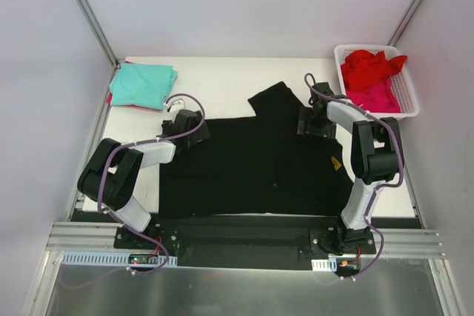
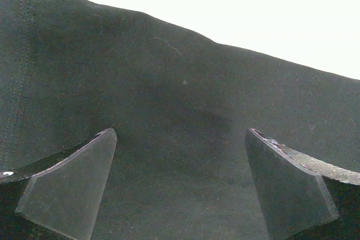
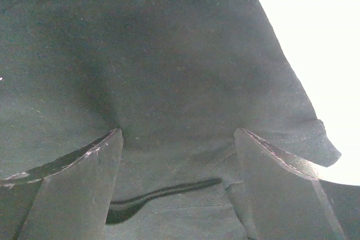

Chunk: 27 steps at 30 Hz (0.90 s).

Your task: Fold and stack the t-shirts

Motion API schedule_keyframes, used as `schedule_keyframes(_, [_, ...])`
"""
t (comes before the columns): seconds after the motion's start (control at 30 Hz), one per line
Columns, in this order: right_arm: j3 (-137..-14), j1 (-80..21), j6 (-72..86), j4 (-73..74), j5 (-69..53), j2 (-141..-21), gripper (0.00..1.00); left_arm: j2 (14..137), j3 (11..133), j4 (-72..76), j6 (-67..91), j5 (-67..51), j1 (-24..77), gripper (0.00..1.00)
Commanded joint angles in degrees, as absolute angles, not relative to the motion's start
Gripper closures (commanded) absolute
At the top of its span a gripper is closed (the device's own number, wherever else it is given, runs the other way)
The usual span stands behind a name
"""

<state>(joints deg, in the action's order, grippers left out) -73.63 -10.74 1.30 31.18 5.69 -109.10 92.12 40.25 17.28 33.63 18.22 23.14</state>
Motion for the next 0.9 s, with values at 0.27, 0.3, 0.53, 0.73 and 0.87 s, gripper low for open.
schedule_keyframes(0.27, [-66.4, -10.5, 3.6, 31.6, 4.5, -104.0, 0.16, 87.3, 34.2, 13.0, 38.5, 15.9, 22.5, 0.01])
schedule_keyframes(0.3, [-65.8, -10.5, 3.7, 31.6, 4.2, -102.8, 0.16, 86.8, 33.9, 12.5, 38.7, 15.9, 22.6, 0.01])
schedule_keyframes(0.53, [-62.5, -10.7, 4.0, 32.0, 3.1, -98.4, 0.16, 80.2, 31.3, 9.1, 38.9, 16.3, 23.0, 0.01])
schedule_keyframes(0.73, [-64.3, -10.6, 3.5, 33.6, 3.9, -98.1, 0.16, 78.7, 33.3, 7.1, 37.8, 16.7, 23.2, 0.01])
schedule_keyframes(0.87, [-67.1, -10.6, 3.5, 34.9, 3.8, -97.6, 0.16, 79.0, 36.1, 6.1, 36.2, 17.0, 23.3, 0.01])
